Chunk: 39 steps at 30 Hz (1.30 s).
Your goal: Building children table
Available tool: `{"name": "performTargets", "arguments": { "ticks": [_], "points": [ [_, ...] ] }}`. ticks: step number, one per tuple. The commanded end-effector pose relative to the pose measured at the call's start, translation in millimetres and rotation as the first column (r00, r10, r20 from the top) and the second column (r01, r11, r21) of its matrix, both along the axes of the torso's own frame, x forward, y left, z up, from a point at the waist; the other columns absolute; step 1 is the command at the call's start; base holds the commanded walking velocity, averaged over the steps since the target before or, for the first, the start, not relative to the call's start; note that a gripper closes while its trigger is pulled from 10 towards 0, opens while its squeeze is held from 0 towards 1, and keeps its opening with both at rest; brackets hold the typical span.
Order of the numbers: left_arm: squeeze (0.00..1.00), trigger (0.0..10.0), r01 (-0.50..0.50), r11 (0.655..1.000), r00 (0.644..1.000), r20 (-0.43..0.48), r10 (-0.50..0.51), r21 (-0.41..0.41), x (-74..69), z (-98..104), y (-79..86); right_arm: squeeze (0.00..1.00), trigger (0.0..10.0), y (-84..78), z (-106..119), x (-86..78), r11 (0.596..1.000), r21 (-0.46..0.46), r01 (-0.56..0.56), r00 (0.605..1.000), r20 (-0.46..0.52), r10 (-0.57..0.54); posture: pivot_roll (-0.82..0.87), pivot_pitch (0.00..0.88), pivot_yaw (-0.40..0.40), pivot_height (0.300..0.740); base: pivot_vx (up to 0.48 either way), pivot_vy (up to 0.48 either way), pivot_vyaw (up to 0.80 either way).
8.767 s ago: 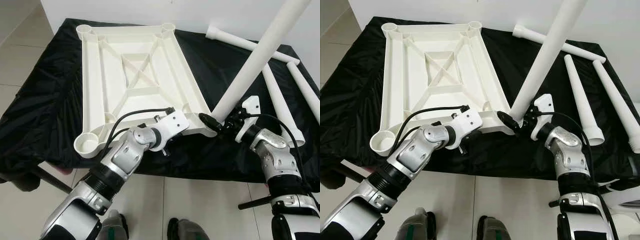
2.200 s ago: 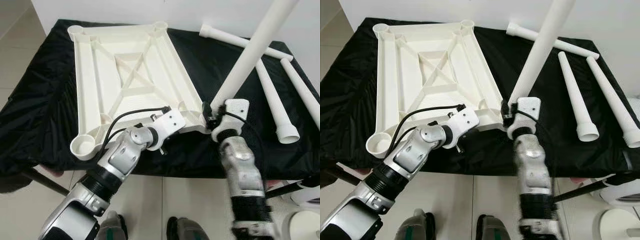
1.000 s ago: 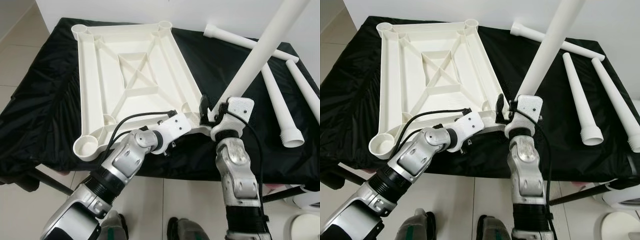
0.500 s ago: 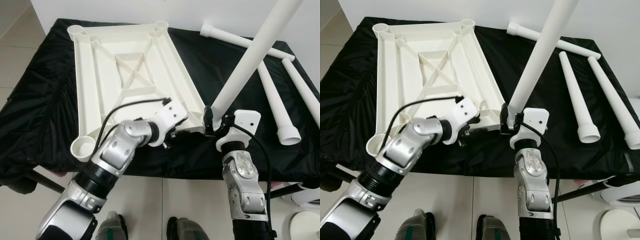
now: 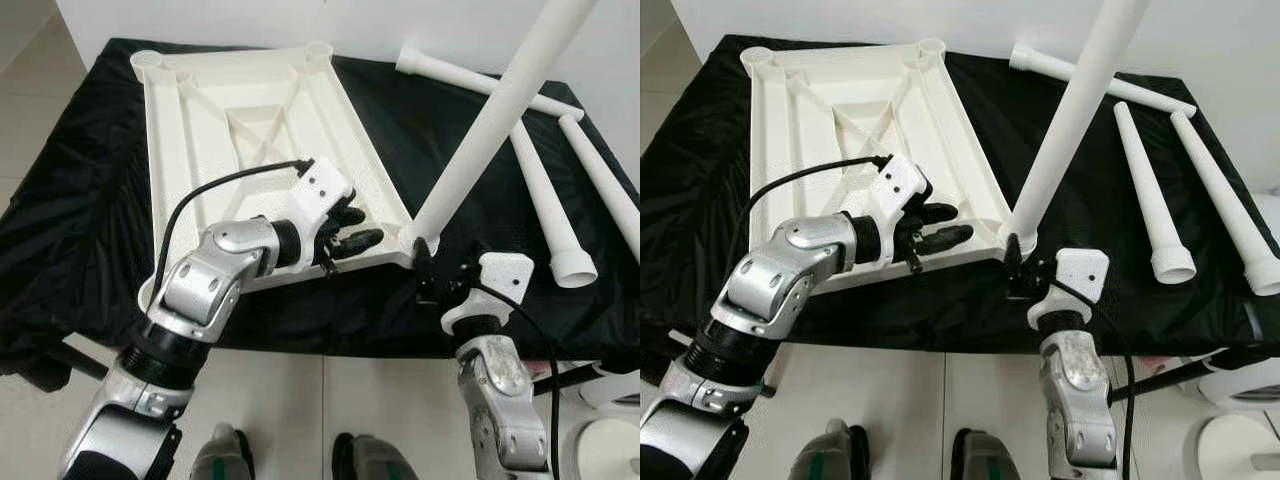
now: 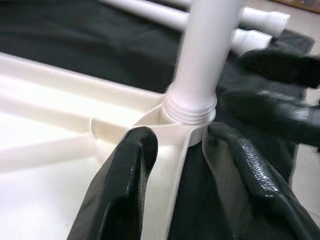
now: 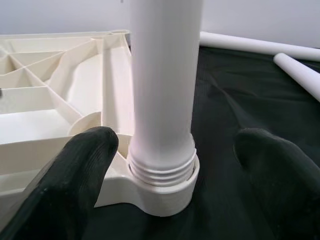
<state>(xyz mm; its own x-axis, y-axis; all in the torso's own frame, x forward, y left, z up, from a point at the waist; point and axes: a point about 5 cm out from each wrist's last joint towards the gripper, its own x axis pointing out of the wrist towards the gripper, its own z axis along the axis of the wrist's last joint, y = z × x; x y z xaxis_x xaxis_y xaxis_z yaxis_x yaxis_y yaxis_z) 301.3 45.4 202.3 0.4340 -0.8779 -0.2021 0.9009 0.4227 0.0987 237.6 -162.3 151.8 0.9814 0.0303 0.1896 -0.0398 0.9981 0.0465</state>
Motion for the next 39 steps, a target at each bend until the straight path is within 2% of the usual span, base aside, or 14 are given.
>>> {"name": "performTargets", "arguments": {
  "ticks": [1,7,10,11,15,16,18,19,20,22,23,24,25,39],
  "points": [
    [0.00,10.0,-0.101,0.994,0.995,0.016,0.101,0.046,7.2,-8,2.0,0.00,10.0,-6.0,4,1.8,1.000,0.010,-0.008,1.000,0.017,0.008,-0.04,0.131,-0.055,0.740,0.000,0.000,0.00],
    [0.00,10.0,-0.225,0.974,0.973,0.058,0.222,0.034,10.6,-10,4.1,0.00,10.0,-12.7,11,9.8,0.999,0.023,-0.049,0.998,0.040,0.048,-0.03,0.133,-0.061,0.740,0.000,0.000,0.00],
    [0.00,10.0,-0.231,0.972,0.971,0.059,0.230,0.026,10.2,-9,3.6,0.00,10.0,-14.8,12,11.1,0.999,0.016,-0.045,0.998,0.043,0.044,-0.03,0.133,-0.061,0.740,0.000,0.000,0.00],
    [0.00,10.0,-0.236,0.972,0.970,0.062,0.234,0.016,9.2,-8,2.6,0.00,9.4,-17.1,13,12.6,0.999,0.017,-0.041,0.998,0.042,0.040,-0.03,0.134,-0.063,0.740,0.000,0.000,0.00],
    [0.00,10.0,-0.238,0.971,0.970,0.061,0.237,0.004,6.6,-7,0.5,0.00,10.0,-18.6,13,13.7,0.999,0.007,-0.050,0.998,0.040,0.050,-0.03,0.135,-0.065,0.740,0.000,0.000,0.00],
    [0.00,10.0,-0.245,0.969,0.967,0.079,0.244,0.006,3.8,-6,-2.4,0.00,2.6,-21.1,13,13.9,0.998,0.007,-0.061,0.997,0.040,0.061,-0.03,0.136,-0.062,0.740,0.000,0.000,0.00],
    [0.00,10.0,-0.248,0.969,0.965,0.086,0.247,0.007,2.7,-7,-3.7,0.00,2.6,-22.4,14,14.2,0.998,0.008,-0.065,0.997,0.041,0.064,-0.03,0.136,-0.062,0.740,0.000,0.000,0.00],
    [0.00,10.0,-0.251,0.968,0.964,0.092,0.249,0.005,0.6,-6,-5.4,0.00,0.0,-24.6,14,15.2,0.998,0.008,-0.064,0.997,0.040,0.063,-0.03,0.138,-0.060,0.740,0.000,0.000,0.00],
    [0.00,10.0,-0.251,0.968,0.964,0.092,0.249,0.005,0.6,-6,-5.4,0.00,0.0,-24.6,14,15.2,0.998,0.008,-0.064,0.997,0.040,0.063,-0.03,0.138,-0.060,0.740,0.000,0.000,0.00],
    [0.00,10.0,-0.250,0.968,0.964,0.098,0.249,-0.003,-3.8,-5,-8.1,0.00,1.7,-26.8,14,16.8,0.998,0.002,-0.069,0.997,0.036,0.069,-0.03,0.139,-0.061,0.740,0.000,0.000,0.00],
    [0.00,10.0,-0.246,0.969,0.964,0.100,0.245,-0.006,-6.1,-4,-9.5,0.00,6.5,-27.2,15,17.5,0.997,0.002,-0.072,0.997,0.032,0.072,-0.03,0.140,-0.061,0.740,0.000,0.000,0.00],
    [0.00,10.0,-0.246,0.969,0.964,0.100,0.245,-0.006,-6.1,-4,-9.5,0.00,6.5,-27.2,15,17.5,0.997,0.002,-0.072,0.997,0.032,0.072,-0.03,0.140,-0.061,0.740,0.000,0.000,0.00],
    [0.00,10.0,-0.243,0.970,0.965,0.102,0.242,-0.007,-7.8,-4,-10.4,0.00,10.0,-27.4,14,18.1,0.997,0.003,-0.075,0.997,0.028,0.075,-0.03,0.141,-0.061,0.740,0.000,0.000,0.00],
    [0.00,10.0,-0.236,0.971,0.964,0.117,0.239,-0.046,-24.3,8,-11.5,0.00,10.0,-38.6,20,41.3,0.995,-0.006,-0.102,0.994,0.027,0.102,-0.01,0.149,-0.070,0.740,0.000,0.000,0.00]
  ]
}}
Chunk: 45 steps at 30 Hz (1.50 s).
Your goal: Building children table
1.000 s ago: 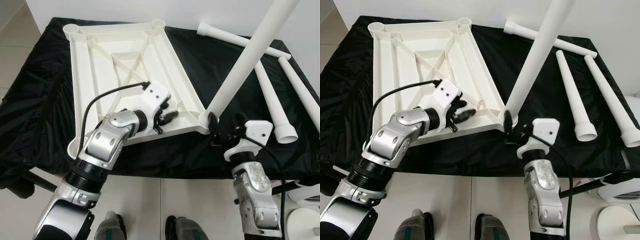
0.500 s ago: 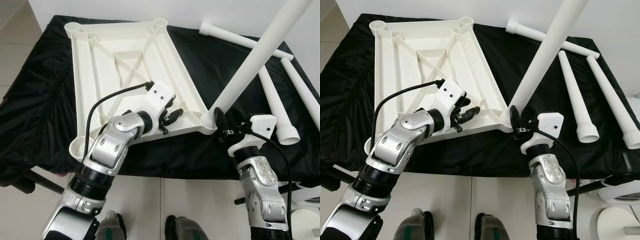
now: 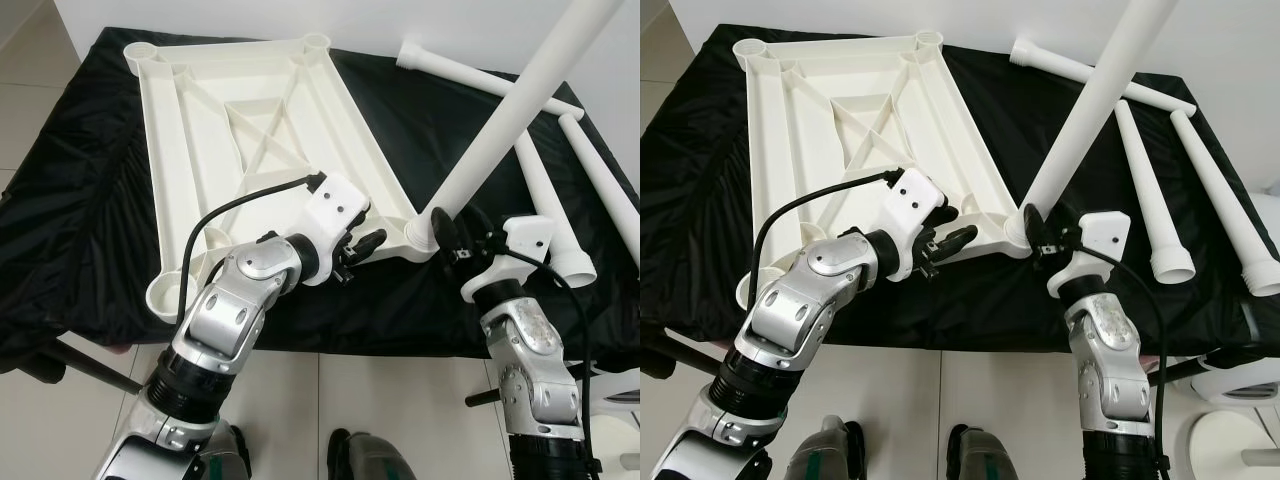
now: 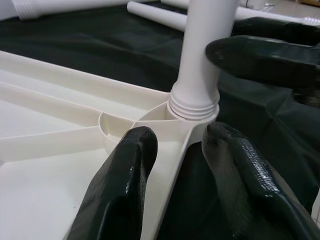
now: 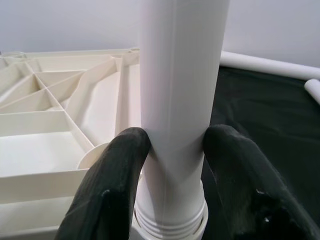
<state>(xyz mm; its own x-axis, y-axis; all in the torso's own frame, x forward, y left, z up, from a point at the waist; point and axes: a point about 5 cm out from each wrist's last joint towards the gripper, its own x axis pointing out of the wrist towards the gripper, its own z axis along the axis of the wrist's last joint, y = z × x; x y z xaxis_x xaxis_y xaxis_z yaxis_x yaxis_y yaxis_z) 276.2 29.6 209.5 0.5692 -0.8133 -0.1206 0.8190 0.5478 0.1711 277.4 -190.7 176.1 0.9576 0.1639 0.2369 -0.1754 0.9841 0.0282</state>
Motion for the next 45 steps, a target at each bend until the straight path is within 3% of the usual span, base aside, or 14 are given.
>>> {"name": "performTargets", "arguments": {
  "ticks": [1,3,5,7,11,27,39,45],
  "points": [
    [0.00,10.0,-0.101,0.995,0.995,0.017,0.101,-0.002,0.8,1,4.3,0.00,10.0,-10.2,-4,1.5,0.999,0.007,0.033,0.999,-0.023,-0.032,-0.01,0.149,-0.070,0.740,0.000,0.000,0.00],
    [0.00,10.0,-0.101,0.995,0.995,0.021,0.101,-0.002,-2.0,3,7.4,0.00,10.0,-23.5,-2,13.9,0.997,0.011,0.076,0.997,-0.026,-0.076,0.00,0.148,-0.075,0.740,0.000,0.000,0.00],
    [0.00,10.0,-0.102,0.995,0.995,0.021,0.102,-0.003,-2.2,3,7.7,0.00,10.0,-25.5,-2,15.7,0.997,0.014,0.082,0.996,-0.027,-0.082,0.00,0.148,-0.075,0.740,0.000,0.000,0.00],
    [0.00,10.0,-0.105,0.994,0.994,0.018,0.105,-0.005,-3.3,3,7.7,0.00,10.0,-34.8,3,29.9,0.994,-0.006,0.107,0.994,-0.011,-0.107,0.00,0.148,-0.077,0.740,0.000,0.000,0.00],
    [0.00,10.0,-0.107,0.994,0.994,0.014,0.107,-0.011,-4.3,3,6.6,0.00,10.0,-41.4,8,41.1,0.993,-0.011,0.121,0.993,0.004,-0.121,0.00,0.146,-0.076,0.740,0.000,0.000,0.00],
    [0.00,10.0,-0.105,0.994,0.994,0.008,0.106,-0.016,-8.5,6,4.8,0.00,10.0,-46.6,5,76.6,0.995,-0.004,0.095,0.994,-0.046,-0.095,0.00,0.154,-0.072,0.740,0.000,0.000,0.00],
    [0.00,10.0,-0.106,0.994,0.994,-0.005,0.106,-0.020,-9.0,7,5.7,0.00,10.0,-22.8,9,105.7,0.994,0.044,0.104,0.992,-0.079,-0.100,0.00,0.166,-0.051,0.740,0.000,0.000,0.00],
    [0.00,10.0,-0.103,0.995,0.995,-0.009,0.103,-0.017,-9.3,7,5.6,0.00,10.0,5.8,12,114.6,1.000,0.025,0.001,0.997,-0.083,0.001,0.00,0.167,-0.047,0.740,0.000,0.000,0.00]
  ]
}}
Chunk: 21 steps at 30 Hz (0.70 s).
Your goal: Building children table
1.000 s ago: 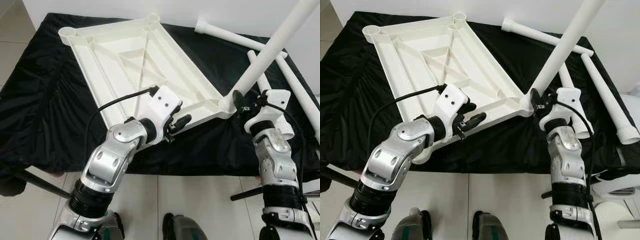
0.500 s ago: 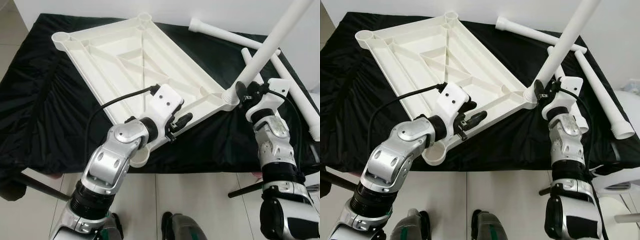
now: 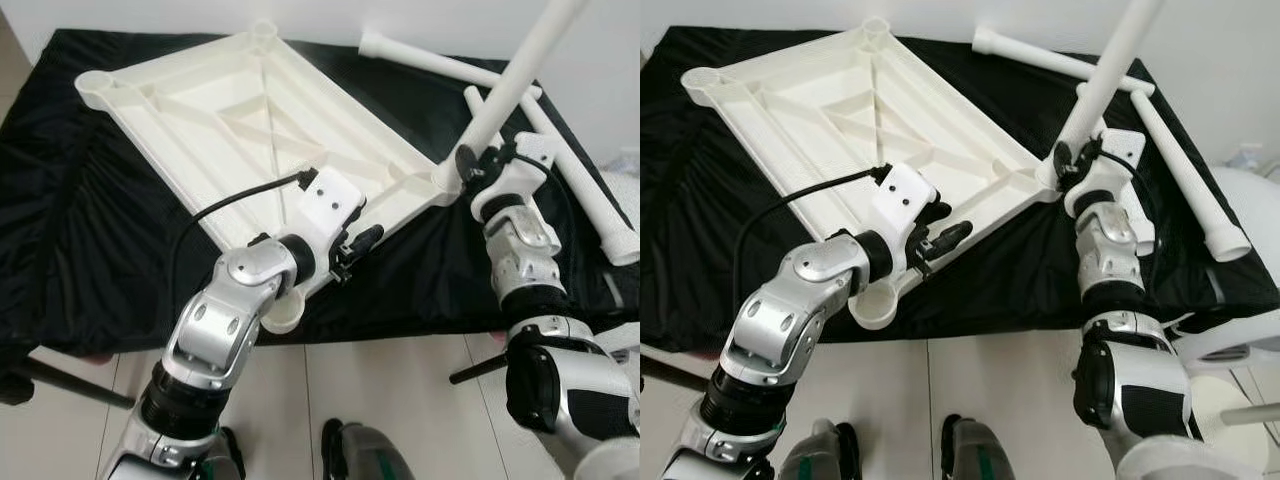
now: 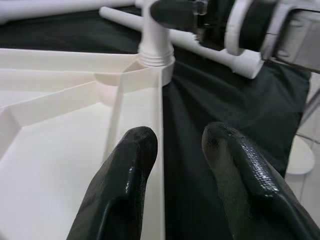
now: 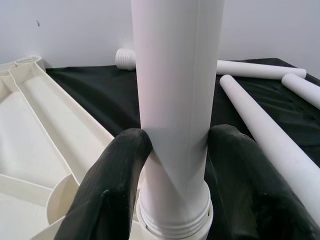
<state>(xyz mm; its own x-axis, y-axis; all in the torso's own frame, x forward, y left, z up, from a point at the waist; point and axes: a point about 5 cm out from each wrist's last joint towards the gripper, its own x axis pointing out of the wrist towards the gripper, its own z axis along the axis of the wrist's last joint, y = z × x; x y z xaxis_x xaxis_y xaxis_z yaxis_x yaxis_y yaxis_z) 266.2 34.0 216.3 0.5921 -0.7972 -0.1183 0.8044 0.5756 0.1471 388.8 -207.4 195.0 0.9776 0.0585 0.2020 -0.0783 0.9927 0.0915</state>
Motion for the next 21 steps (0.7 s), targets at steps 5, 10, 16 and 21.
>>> {"name": "performTargets", "arguments": {
  "ticks": [5,10,16,21],
  "points": [
    [0.00,10.0,-0.075,0.997,0.997,-0.003,0.075,-0.006,0.7,0,1.6,0.00,10.0,42.7,-4,7.9,0.985,-0.038,-0.170,0.985,-0.040,0.168,0.00,0.169,-0.041,0.740,0.000,0.000,0.00],
    [0.00,10.0,-0.071,0.997,0.997,-0.008,0.071,-0.009,0.7,1,0.2,0.00,10.0,58.5,5,15.5,0.983,-0.042,-0.177,0.983,-0.046,0.175,-0.01,0.171,-0.034,0.740,0.000,0.000,0.00],
    [0.00,10.0,-0.069,0.998,0.998,-0.008,0.069,-0.008,1.0,1,0.1,0.00,10.0,77.2,8,17.9,0.970,-0.065,-0.233,0.972,-0.050,0.230,-0.01,0.170,-0.033,0.740,0.000,0.000,0.00],
    [0.00,10.0,-0.073,0.997,0.997,-0.009,0.073,-0.008,1.2,2,0.2,0.00,10.0,79.6,8,17.0,0.972,-0.058,-0.226,0.974,-0.032,0.225,0.00,0.171,-0.036,0.740,0.000,0.000,0.00]
  ]
}}
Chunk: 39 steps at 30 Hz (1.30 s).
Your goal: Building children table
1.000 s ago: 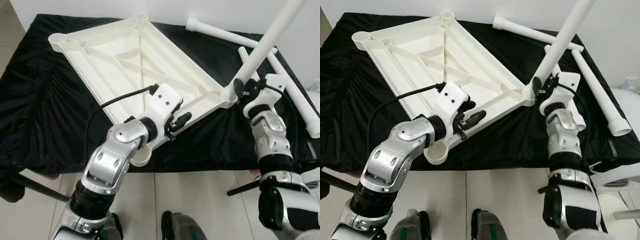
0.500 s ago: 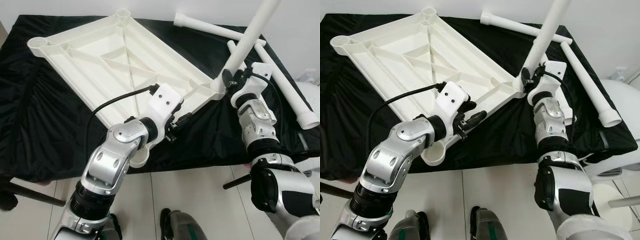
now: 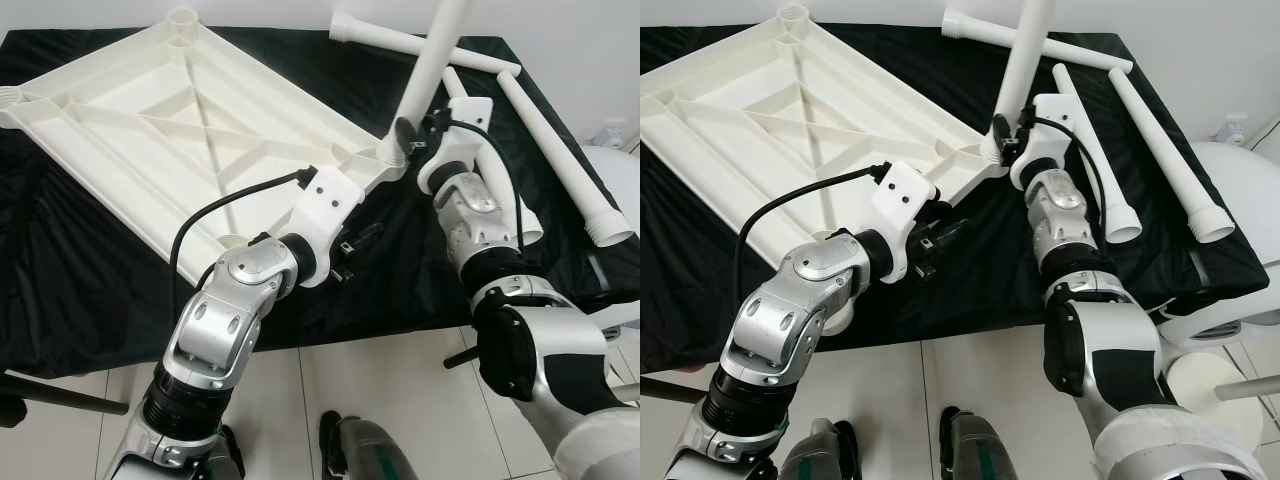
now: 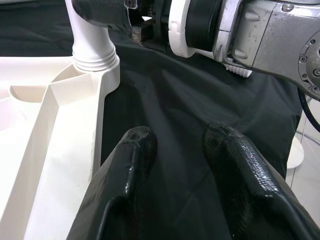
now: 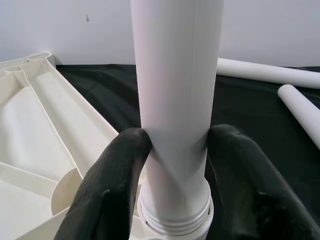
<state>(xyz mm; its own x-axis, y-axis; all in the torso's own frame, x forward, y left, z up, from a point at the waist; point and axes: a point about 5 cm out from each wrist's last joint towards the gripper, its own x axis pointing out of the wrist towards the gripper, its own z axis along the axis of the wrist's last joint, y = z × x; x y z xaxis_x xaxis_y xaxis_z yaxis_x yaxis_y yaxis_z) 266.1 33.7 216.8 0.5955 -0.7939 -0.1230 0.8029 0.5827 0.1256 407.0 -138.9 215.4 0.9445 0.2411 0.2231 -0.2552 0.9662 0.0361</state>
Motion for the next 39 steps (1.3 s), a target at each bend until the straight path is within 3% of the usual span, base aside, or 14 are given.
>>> {"name": "performTargets", "arguments": {
  "ticks": [1,2,5,6,9,10,16,20,22,25,30,39],
  "points": [
    [0.00,10.0,-0.067,0.998,0.998,0.011,0.067,0.001,1.3,1,0.5,1.00,10.0,5.7,-12,-1.9,1.000,0.010,-0.017,0.999,-0.036,0.017,0.00,0.172,-0.038,0.740,0.000,0.000,0.00],
    [0.00,10.0,-0.067,0.998,0.998,0.011,0.067,0.001,1.3,1,0.5,1.00,10.0,5.7,-12,-1.9,1.000,0.010,-0.017,0.999,-0.036,0.017,0.00,0.172,-0.038,0.740,0.000,0.000,0.00],
    [0.00,10.0,-0.073,0.997,0.997,0.009,0.073,0.000,1.7,1,0.8,1.00,10.0,-14.2,-8,-7.1,0.994,0.085,0.073,0.996,0.046,-0.077,0.00,0.171,-0.040,0.740,0.000,0.000,0.00],
    [0.00,10.0,-0.076,0.997,0.997,0.007,0.076,-0.002,1.8,1,1.0,0.79,10.0,-18.4,-8,-10.2,0.992,0.096,0.081,0.993,0.073,-0.088,0.00,0.170,-0.040,0.740,0.000,0.000,0.00],
    [0.00,10.0,-0.076,0.997,0.997,0.007,0.076,-0.002,1.8,1,1.0,0.79,10.0,-18.4,-8,-10.2,0.992,0.096,0.081,0.993,0.073,-0.088,0.00,0.170,-0.040,0.740,0.000,0.000,0.00],
    [0.00,10.0,-0.078,0.997,0.997,0.006,0.078,-0.003,2.1,1,1.2,0.00,10.0,-21.5,-9,-13.7,0.992,0.095,0.082,0.991,0.096,-0.091,0.00,0.168,-0.040,0.740,0.000,0.000,0.00],
    [0.00,10.0,-0.082,0.997,0.997,0.013,0.082,-0.003,3.9,1,2.1,0.00,10.0,-32.1,-16,-33.5,0.995,0.076,0.070,0.983,0.164,-0.082,0.00,0.161,-0.045,0.740,0.000,0.000,0.00],
    [0.00,10.0,-0.074,0.997,0.997,0.019,0.073,0.015,5.4,-1,2.9,0.00,10.0,-33.9,-24,-56.3,0.997,0.043,0.069,0.975,0.209,-0.077,0.01,0.155,-0.059,0.740,0.000,0.000,0.00],
    [0.00,10.0,-0.074,0.997,0.997,0.019,0.073,0.015,5.4,-1,2.9,0.00,10.0,-33.9,-24,-56.3,0.997,0.043,0.069,0.975,0.209,-0.077,0.01,0.155,-0.059,0.740,0.000,0.000,0.00],
    [0.00,10.0,-0.062,0.997,0.998,0.020,0.061,0.044,6.5,-8,5.6,0.00,10.0,-34.7,-31,-79.9,0.994,0.050,0.094,0.971,0.217,-0.102,0.01,0.150,-0.068,0.740,0.000,0.000,0.00],
    [0.00,10.0,-0.034,0.996,0.999,0.009,0.033,0.084,5.1,-16,7.8,0.00,10.0,-32.2,-31,-97.2,0.994,0.058,0.093,0.970,0.220,-0.104,0.01,0.146,-0.066,0.740,0.000,0.000,0.00],
    [0.00,10.0,0.023,0.985,0.999,-0.031,-0.018,0.171,-1.2,-32,10.5,0.00,10.0,-29.8,-30,-116.8,0.991,0.075,0.112,0.972,0.200,-0.125,0.00,0.143,-0.057,0.740,0.000,0.000,0.00]
  ]
}}
